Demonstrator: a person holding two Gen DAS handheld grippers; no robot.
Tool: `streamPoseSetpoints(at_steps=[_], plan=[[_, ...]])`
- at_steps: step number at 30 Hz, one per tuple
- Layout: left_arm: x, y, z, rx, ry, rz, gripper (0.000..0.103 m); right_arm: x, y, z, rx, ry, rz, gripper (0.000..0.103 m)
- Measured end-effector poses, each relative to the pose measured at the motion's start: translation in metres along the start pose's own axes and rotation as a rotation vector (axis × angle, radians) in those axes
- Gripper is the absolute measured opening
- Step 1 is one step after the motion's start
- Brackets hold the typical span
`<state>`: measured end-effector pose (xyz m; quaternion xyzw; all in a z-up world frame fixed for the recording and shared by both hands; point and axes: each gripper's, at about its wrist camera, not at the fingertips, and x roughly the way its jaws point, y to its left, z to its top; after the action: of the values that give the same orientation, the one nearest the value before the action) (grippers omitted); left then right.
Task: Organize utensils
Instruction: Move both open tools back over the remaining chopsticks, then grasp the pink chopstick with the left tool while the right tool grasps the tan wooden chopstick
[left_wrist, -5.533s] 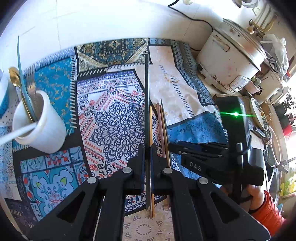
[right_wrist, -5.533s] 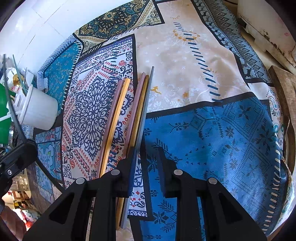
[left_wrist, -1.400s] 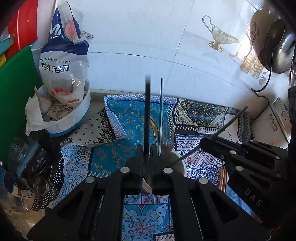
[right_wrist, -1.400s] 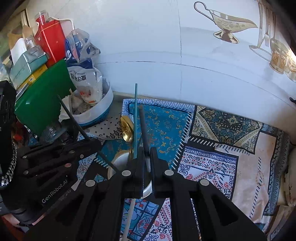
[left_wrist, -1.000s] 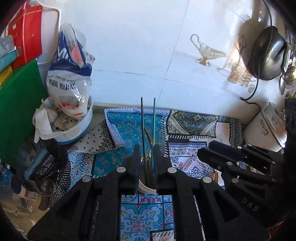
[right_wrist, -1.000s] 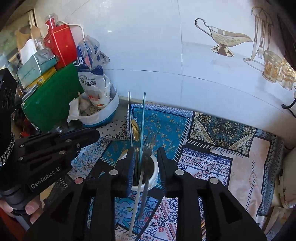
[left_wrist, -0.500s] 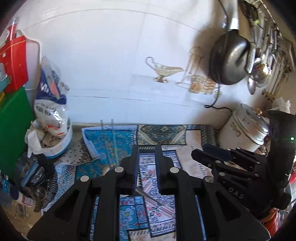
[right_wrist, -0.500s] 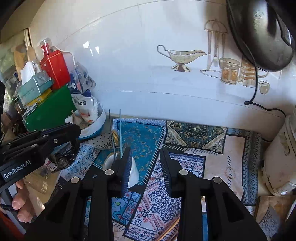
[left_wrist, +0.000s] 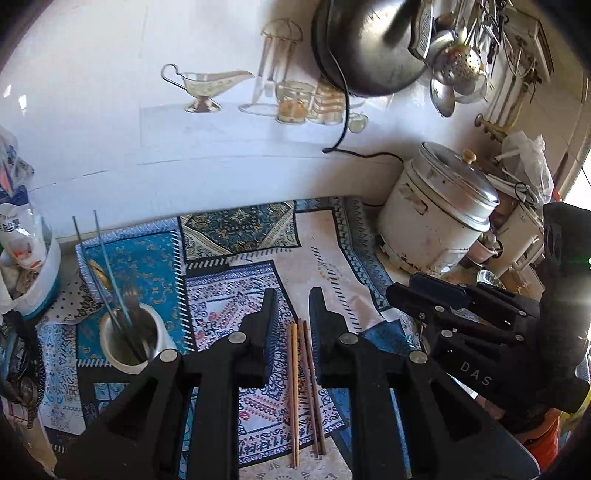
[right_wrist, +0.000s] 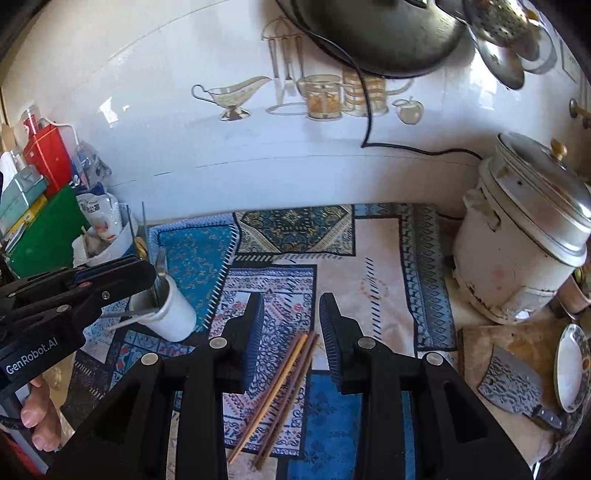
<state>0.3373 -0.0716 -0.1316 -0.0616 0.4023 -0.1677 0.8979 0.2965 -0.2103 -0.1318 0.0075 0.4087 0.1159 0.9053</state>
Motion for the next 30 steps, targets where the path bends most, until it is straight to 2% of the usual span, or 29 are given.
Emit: streamPoseSetpoints(at_steps=[5,10,16,22,27,30], plan=[[0.039,-0.020,-0.014,0.032,0.096,-0.031,0.014,0.009,-0.032,-0.021,0.070,0.050,-0.043,0.028],[0.079,-0.029,-0.035,0.064,0.204,-0.026,0.014,0.028,-0.053,-0.044,0.118,0.128,-0.071,0.028],[0.124,-0.022,-0.066,0.071,0.332,0.007,0.014,0.054,-0.067,-0.069,0.162,0.216,-0.059,0.028],[0.162,0.003,-0.096,0.031,0.440,0.060,0.014,0.078,-0.061,-0.090,0.155,0.301,-0.031,0.028],[0.182,0.019,-0.108,-0.021,0.503,0.003,0.014,0.100,-0.049,-0.104,0.143,0.376,0.020,0.028],[0.185,0.020,-0.106,-0.018,0.499,-0.006,0.014,0.111,-0.046,-0.110,0.153,0.404,0.028,0.028]])
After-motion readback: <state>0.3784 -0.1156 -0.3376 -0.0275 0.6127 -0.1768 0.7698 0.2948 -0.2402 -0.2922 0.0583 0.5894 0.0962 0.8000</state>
